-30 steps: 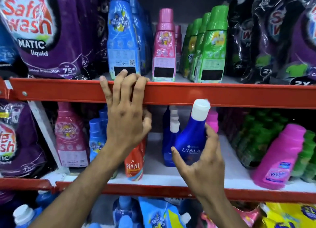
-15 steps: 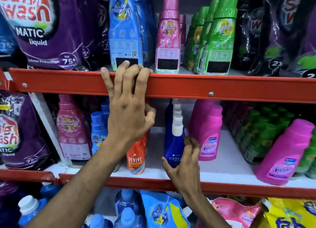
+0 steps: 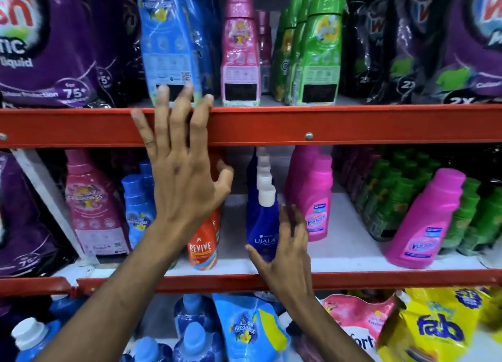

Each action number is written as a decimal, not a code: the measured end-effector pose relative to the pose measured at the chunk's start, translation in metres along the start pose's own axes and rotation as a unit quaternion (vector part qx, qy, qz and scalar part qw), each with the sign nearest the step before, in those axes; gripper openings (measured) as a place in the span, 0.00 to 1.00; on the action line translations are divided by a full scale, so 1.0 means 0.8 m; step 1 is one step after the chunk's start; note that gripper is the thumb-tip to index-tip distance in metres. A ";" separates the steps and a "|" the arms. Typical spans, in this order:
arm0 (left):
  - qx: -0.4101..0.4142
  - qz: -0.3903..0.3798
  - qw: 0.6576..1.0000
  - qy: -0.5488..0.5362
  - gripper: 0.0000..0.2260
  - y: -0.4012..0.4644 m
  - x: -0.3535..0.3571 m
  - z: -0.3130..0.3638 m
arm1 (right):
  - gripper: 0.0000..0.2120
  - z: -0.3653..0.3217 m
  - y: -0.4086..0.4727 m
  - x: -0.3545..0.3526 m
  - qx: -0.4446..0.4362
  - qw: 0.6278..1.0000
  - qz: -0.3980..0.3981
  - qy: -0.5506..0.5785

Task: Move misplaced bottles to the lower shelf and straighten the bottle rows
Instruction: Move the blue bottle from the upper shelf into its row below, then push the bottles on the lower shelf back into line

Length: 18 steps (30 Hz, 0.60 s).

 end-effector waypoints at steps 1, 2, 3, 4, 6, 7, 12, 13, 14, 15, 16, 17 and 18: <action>-0.011 0.007 1.000 -0.022 0.42 -0.008 0.001 0.005 | 0.48 0.006 -0.003 -0.006 -0.004 1.000 0.005 -0.025; -0.014 0.018 0.999 -0.049 0.41 -0.021 0.003 0.013 | 0.47 0.012 -0.007 -0.014 -0.008 0.999 0.014 -0.048; -0.007 0.026 0.997 -0.077 0.40 -0.039 0.008 0.022 | 0.45 0.021 -0.011 -0.022 -0.012 0.997 0.024 -0.067; 0.008 0.026 0.994 -0.104 0.38 -0.061 0.016 0.034 | 0.44 0.031 -0.014 -0.031 -0.014 0.996 0.031 -0.083; 0.043 -0.011 0.985 -0.166 0.37 -0.112 0.041 0.058 | 0.42 0.056 -0.020 -0.050 -0.016 0.992 0.048 -0.112; 0.055 -0.045 0.976 -0.204 0.37 -0.137 0.055 0.070 | 0.41 0.070 -0.022 -0.059 -0.013 0.990 0.062 -0.125; 0.077 -0.239 0.922 -0.294 0.35 -0.217 0.114 0.109 | 0.41 0.152 -0.023 -0.103 0.073 0.974 0.122 -0.177; 0.078 -0.268 0.913 -0.297 0.35 -0.226 0.122 0.111 | 0.42 0.169 -0.022 -0.109 0.101 0.971 0.127 -0.174; 0.073 -0.291 0.905 -0.301 0.35 -0.234 0.130 0.111 | 0.44 0.186 -0.021 -0.114 0.129 0.970 0.128 -0.164; 0.064 -0.309 0.899 -0.303 0.35 -0.240 0.135 0.108 | 0.45 0.200 -0.019 -0.116 0.156 0.968 0.128 -0.149; 0.053 -0.323 0.895 -0.304 0.36 -0.247 0.138 0.106 | 0.46 0.214 -0.018 -0.118 0.183 0.966 0.126 -0.132; 0.041 -0.333 0.892 -0.303 0.36 -0.254 0.141 0.102 | 0.47 0.227 -0.018 -0.119 0.206 0.964 0.121 -0.117; 0.032 -0.341 0.890 -0.302 0.37 -0.259 0.142 0.099 | 0.48 0.237 -0.016 -0.119 0.223 0.962 0.114 -0.106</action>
Point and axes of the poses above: each hand's wrist, its own y-axis towards the middle knuckle, its own x-axis out of the palm, z = x × y, the point moved 2 cm from there along y, towards the middle knuckle, and after that the axes turned 11 degrees about -y, right-handed, at the moved point
